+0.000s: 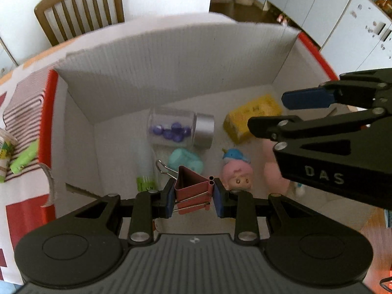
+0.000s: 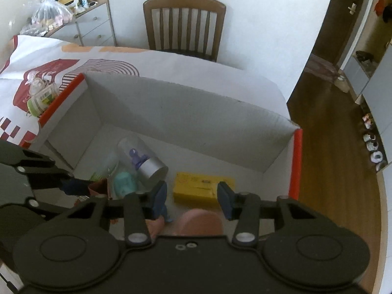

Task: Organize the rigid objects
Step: 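Open both grippers to release the clip and yellow box in the box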

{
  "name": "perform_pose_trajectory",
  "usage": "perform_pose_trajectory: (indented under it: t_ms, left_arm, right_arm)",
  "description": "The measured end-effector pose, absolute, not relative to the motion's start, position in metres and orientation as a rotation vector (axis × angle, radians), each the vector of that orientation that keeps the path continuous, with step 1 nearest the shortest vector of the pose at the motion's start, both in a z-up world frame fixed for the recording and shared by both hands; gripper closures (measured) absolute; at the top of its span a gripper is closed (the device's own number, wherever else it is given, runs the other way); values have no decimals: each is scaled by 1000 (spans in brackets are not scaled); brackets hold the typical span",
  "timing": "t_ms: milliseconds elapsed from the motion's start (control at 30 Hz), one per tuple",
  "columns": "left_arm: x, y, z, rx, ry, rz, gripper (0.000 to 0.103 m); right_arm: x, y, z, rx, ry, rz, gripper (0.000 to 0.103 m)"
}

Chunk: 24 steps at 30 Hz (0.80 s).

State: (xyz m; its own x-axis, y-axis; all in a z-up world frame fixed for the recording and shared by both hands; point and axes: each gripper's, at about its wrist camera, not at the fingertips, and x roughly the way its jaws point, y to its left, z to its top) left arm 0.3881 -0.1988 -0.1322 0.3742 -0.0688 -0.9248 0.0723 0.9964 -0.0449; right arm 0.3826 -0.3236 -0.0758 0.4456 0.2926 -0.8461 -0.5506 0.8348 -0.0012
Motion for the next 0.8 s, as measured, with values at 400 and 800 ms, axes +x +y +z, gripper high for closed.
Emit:
perform_pose_trajectory:
  t_ms: [400,800]
  left_arm:
    - [396,-196,-140,-29,1239,-86,73]
    - [372,-189,-119,-88,1178,-98,49]
  right_arm:
    - [379,-332,-79,-257,1007,567,53]
    - [365,-344,-56,-215,963,574,40]
